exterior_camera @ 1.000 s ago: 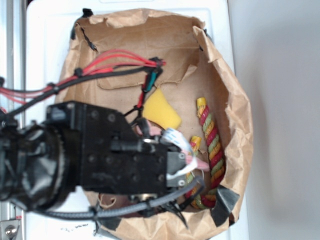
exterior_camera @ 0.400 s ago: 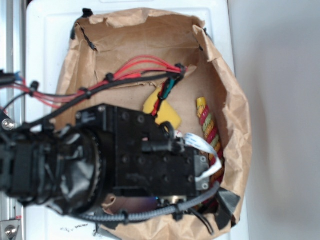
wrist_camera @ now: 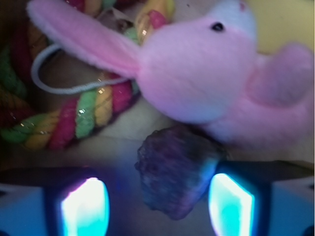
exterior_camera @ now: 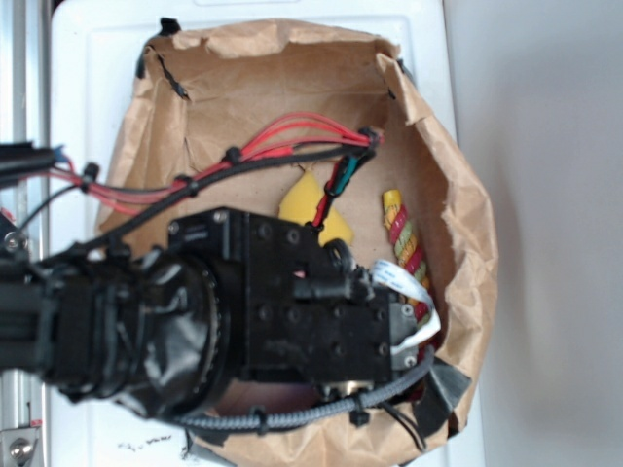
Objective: Grab the rock.
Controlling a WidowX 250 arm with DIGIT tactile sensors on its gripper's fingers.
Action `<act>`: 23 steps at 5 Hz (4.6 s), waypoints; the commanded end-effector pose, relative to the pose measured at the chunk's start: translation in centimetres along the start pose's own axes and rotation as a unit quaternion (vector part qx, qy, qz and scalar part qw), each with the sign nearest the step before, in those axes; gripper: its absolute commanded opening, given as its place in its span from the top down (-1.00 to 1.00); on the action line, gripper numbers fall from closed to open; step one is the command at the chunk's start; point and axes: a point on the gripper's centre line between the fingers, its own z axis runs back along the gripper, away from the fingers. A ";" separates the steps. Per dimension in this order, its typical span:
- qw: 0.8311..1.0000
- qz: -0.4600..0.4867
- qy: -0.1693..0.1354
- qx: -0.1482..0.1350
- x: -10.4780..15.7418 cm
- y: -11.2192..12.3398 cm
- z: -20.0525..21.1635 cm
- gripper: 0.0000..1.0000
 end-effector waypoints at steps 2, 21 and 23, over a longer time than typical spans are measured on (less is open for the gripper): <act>1.000 -0.005 -0.021 -0.013 0.7 -0.6 0.9 1.00; 0.923 -0.356 -0.136 0.045 0.4 2.2 16.7 1.00; 0.934 -0.333 -0.129 0.026 1.0 2.0 16.4 1.00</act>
